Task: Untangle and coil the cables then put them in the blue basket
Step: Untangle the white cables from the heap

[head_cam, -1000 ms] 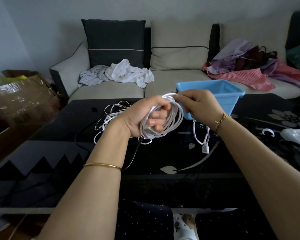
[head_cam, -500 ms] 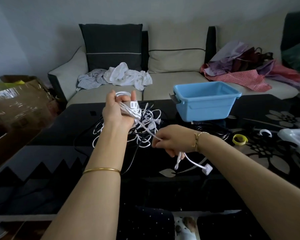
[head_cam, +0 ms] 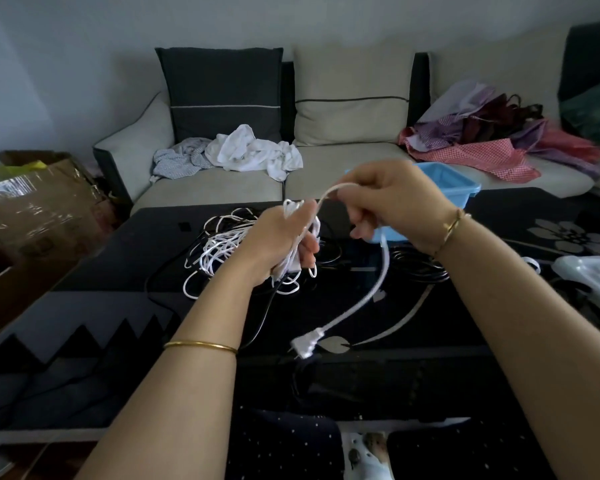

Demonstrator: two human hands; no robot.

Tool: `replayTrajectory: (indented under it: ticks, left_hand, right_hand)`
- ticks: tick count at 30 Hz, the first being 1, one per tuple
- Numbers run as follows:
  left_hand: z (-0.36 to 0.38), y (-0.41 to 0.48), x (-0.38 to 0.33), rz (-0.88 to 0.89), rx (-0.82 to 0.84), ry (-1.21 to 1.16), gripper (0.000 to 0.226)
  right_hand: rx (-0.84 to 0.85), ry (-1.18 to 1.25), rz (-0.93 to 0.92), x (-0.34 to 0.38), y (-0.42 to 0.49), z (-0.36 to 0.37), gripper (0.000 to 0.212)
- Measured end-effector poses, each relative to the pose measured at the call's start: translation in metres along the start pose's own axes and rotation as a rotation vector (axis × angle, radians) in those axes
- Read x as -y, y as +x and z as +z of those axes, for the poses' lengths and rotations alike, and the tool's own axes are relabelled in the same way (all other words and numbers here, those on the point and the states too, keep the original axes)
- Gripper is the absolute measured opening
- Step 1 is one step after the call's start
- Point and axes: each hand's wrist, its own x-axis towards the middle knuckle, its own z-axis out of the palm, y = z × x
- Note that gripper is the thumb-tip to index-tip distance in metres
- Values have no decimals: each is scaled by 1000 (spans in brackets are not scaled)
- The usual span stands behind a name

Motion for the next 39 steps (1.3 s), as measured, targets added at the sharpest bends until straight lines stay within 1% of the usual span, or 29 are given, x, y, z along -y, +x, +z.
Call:
replayTrajectory:
  ticks: [2, 4, 6, 8, 11, 13, 15, 17, 19, 22, 25, 27, 29, 32, 34, 36, 39]
  left_hand:
    - [-3, -3, -2, -32, 125, -84, 53]
    - [-4, -4, -4, -32, 279, -116, 58]
    - [0, -9, -8, -73, 421, -184, 48]
    - [4, -12, -12, -137, 513, -266, 32]
    - [2, -11, -16, -205, 588, -387, 22]
    - [-1, -10, -18, -246, 603, -461, 22]
    - [-2, -8, -18, -296, 617, -518, 24]
    - [-3, -8, -18, -353, 632, -521, 30]
    - [-2, -9, -18, -397, 641, -474, 31]
    - [2, -11, -20, -392, 624, -460, 33]
    - [1, -9, -23, -338, 578, -511, 30]
    - [-2, -7, -22, -295, 560, -560, 28]
    - [-6, -6, -20, -256, 542, -673, 28]
    - [-14, -3, -16, -209, 484, -932, 37]
    - [-19, -2, -14, -161, 433, -1117, 33]
    - [-22, 0, -12, -116, 279, -1161, 32]
    - [-21, 4, -12, -57, 6, -1106, 36]
  right_hand:
    - [-71, 160, 74, -9, 4, -10, 16]
    - [-135, 220, 102, -20, 8, -14, 20]
    - [-192, 196, 93, -29, 12, -11, 21]
    - [-219, 177, 70, -34, 14, -6, 21]
    - [-220, 209, 41, -37, 15, 0, 20]
    - [-226, 218, 25, -40, 15, 4, 21]
    - [-269, 211, -5, -41, 16, 8, 22]
    - [-341, 215, -70, -38, 17, 8, 22]
    - [-394, 220, -139, -34, 19, 6, 23]
    - [-437, 208, -167, -34, 20, 5, 22]
    - [-450, 149, -107, -41, 20, 8, 20]
    - [-424, 105, -67, -46, 19, 13, 19]
    - [-382, 49, -45, -51, 19, 20, 19]
    - [-327, -68, -68, -56, 17, 33, 21]
    - [-274, -154, -87, -57, 14, 41, 21]
    - [-153, -360, -94, -57, 8, 51, 25]
    - [117, -704, -62, -57, 1, 68, 23]
